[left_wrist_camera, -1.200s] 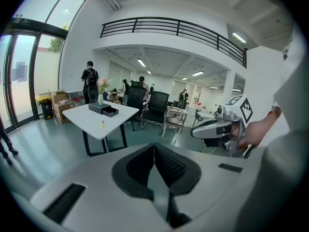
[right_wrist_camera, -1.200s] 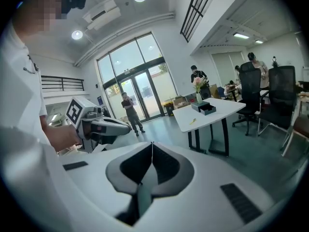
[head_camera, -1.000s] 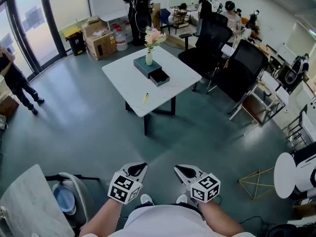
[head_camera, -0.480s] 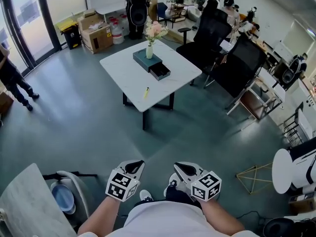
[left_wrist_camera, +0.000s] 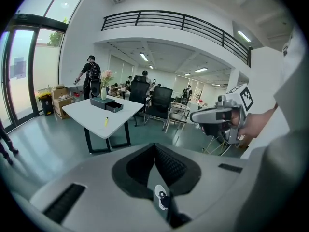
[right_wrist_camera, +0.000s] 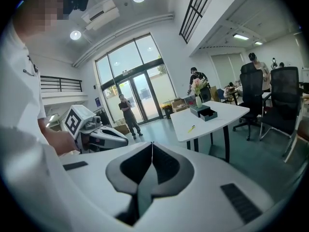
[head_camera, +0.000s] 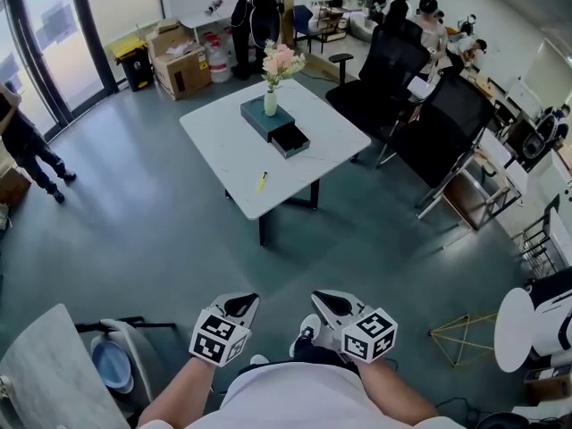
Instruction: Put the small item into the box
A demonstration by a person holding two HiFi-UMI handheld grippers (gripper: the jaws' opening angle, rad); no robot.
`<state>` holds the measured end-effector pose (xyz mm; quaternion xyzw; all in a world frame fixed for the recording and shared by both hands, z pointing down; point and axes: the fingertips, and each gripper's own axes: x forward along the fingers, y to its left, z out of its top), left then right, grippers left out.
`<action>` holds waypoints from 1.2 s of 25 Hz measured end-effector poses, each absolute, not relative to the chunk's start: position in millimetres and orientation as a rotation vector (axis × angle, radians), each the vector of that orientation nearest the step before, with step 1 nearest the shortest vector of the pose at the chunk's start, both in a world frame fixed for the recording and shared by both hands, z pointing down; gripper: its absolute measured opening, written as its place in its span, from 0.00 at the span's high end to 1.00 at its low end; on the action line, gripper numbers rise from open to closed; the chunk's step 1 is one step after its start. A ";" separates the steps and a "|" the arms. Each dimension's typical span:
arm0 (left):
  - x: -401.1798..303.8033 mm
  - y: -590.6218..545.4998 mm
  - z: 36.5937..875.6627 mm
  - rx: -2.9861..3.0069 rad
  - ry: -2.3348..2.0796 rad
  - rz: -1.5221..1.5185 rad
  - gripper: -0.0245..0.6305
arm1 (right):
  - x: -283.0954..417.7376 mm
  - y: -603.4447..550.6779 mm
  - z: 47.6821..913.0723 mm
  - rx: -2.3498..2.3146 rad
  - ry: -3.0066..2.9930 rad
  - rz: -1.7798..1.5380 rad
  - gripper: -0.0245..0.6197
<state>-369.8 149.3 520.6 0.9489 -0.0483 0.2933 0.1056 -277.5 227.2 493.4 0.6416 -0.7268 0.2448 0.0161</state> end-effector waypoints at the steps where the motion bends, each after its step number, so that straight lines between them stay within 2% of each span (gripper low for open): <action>1: -357.7 143.9 517.2 2.801 -0.149 0.864 0.94 | -265.2 221.3 488.6 1.997 -2.269 0.747 0.94; 8: -250.6 117.0 492.0 2.864 -0.151 0.816 0.94 | -165.8 198.7 471.4 2.029 -2.275 0.684 0.94; 16: -147.1 147.1 511.8 2.860 0.019 0.890 0.94 | -84.5 223.4 487.4 2.096 -2.216 0.731 0.94; 30: -39.0 132.0 534.7 2.837 0.255 1.010 0.94 | 1.4 214.7 507.6 2.208 -2.101 0.825 0.94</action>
